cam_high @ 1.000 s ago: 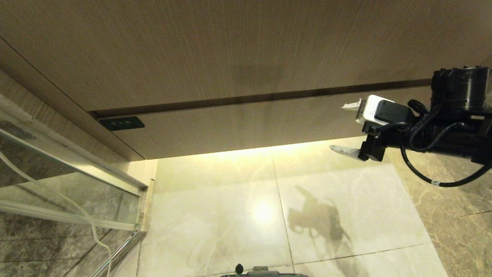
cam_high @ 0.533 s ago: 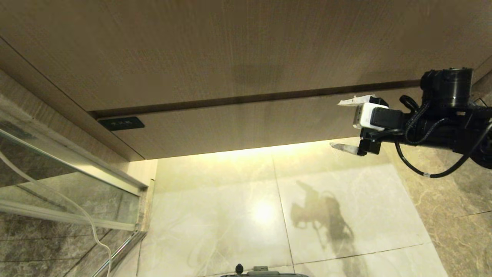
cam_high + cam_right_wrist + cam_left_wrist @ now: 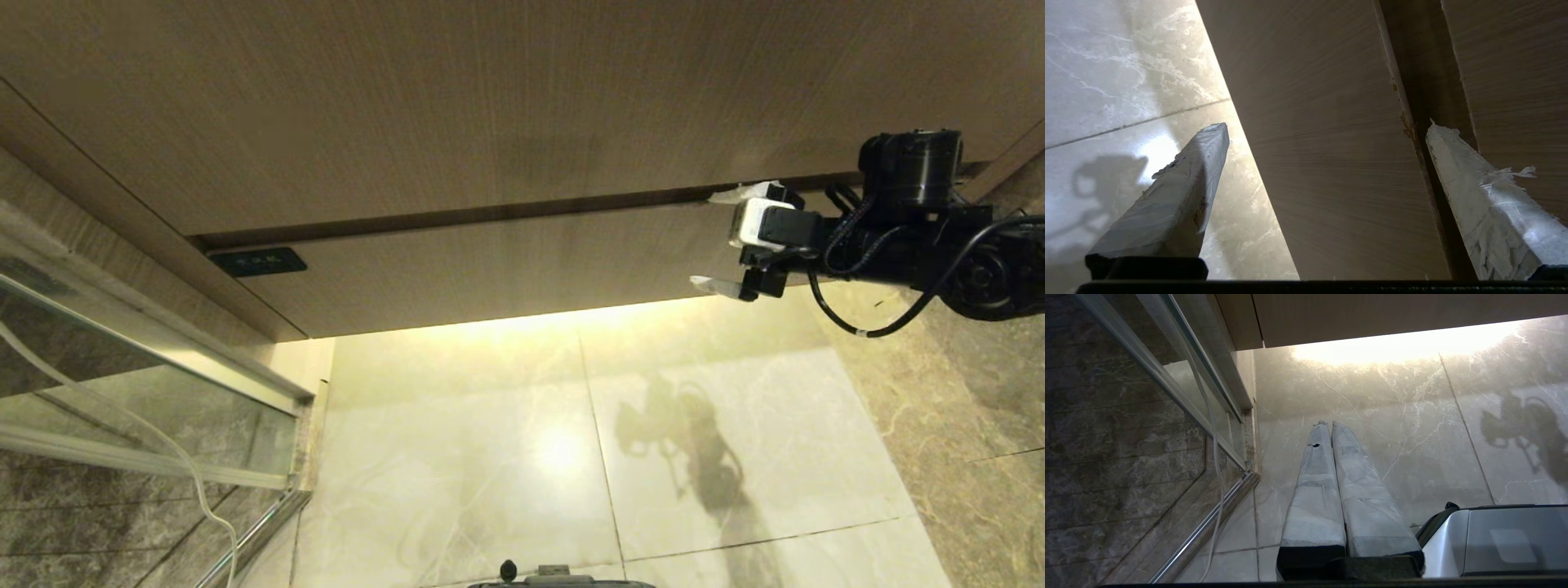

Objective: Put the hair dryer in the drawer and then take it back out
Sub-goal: Pull open the drawer

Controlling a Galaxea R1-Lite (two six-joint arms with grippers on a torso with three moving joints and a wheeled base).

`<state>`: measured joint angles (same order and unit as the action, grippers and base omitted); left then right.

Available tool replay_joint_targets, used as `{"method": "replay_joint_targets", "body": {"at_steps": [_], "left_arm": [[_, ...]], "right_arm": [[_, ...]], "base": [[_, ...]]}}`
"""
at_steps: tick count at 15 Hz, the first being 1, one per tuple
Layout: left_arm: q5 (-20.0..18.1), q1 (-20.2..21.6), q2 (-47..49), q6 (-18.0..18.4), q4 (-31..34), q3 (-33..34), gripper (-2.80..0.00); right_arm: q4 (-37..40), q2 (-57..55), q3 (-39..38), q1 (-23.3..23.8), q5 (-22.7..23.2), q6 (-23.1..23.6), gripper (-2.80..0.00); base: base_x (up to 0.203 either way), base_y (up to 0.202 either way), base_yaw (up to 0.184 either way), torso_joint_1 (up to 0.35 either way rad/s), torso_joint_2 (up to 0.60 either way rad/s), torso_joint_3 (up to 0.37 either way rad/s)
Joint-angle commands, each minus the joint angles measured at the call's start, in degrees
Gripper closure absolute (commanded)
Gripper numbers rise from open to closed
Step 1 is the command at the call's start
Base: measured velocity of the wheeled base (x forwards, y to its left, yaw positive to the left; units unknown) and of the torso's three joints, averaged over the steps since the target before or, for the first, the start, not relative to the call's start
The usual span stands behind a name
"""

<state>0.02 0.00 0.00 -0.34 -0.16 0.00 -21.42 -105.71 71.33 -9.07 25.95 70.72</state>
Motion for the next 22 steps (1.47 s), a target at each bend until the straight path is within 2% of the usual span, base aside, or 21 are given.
{"method": "replay_joint_targets", "body": {"at_steps": [1,19,22], "left_arm": [[0.03,0.00,0.09,-0.01,-0.02,0.00,0.00],[0.05,0.00,0.00,-0.01,-0.02,-0.01,0.00],[0.01,0.00,0.04,-0.01,-0.02,0.00,0.00]], "right_arm": [[-0.08,-1.57,1.06,0.10,0.11,0.40,-2.80],[-0.68,-8.21,8.30,2.76,-0.23,1.35,-2.80],[6.67,-7.92,8.74,3.40,-0.46,1.58,-2.80]], "base": [[0.000,0.000,0.000,0.000,0.00,0.000],[0.000,0.000,0.000,0.000,0.00,0.000],[0.000,0.000,0.000,0.000,0.00,0.000]]}}
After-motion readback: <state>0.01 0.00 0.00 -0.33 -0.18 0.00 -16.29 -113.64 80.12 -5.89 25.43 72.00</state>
